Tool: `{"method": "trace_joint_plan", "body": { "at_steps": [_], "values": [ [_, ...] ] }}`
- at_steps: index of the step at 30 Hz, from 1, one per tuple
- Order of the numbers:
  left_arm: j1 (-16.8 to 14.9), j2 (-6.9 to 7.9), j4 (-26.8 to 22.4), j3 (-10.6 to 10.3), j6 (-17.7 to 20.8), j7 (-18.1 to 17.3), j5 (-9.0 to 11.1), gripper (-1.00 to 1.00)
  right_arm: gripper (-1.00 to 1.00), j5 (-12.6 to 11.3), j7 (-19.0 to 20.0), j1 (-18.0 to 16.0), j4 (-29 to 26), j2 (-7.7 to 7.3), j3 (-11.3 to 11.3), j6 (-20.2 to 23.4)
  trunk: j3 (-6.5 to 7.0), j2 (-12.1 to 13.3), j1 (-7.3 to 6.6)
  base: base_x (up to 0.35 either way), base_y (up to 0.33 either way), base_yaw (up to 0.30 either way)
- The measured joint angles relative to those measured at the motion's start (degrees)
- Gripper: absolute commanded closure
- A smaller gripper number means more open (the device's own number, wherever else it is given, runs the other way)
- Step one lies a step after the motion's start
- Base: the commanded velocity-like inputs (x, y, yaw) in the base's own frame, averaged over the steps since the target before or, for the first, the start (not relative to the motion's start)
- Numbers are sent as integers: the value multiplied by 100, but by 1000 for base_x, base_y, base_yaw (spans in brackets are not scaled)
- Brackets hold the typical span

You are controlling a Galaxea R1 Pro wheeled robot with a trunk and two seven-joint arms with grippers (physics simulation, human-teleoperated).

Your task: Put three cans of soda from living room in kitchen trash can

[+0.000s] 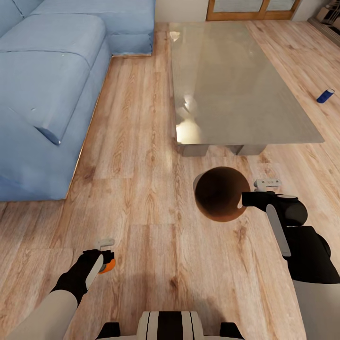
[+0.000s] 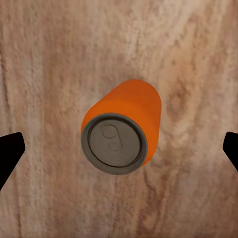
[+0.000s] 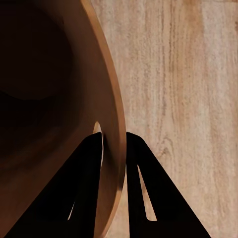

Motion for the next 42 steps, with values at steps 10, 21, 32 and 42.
{"method": "trace_joint_plan", "body": {
  "at_steps": [10, 21, 32, 42],
  "values": [
    [0, 4, 0, -12, 0, -299, -24, -100, 100, -6, 0, 4, 0, 7, 0, 0, -24, 0, 0, 0, 0, 0],
    [0, 4, 0, -13, -7, -387, -32, -100, 100, -1, -1, 5, 4, 2, 1, 0, -265, -359, 197, 0, 0, 0],
    [0, 9, 0, -14, -9, -423, -35, -100, 100, 5, -1, 4, 0, 0, 1, 0, -390, -481, 264, 0, 0, 0],
    [-2, 40, 0, -13, -1, -585, -22, -100, 100, 17, -1, 4, 0, 9, 9, 0, -402, -481, 264, 0, 0, 0]
  ]
}}
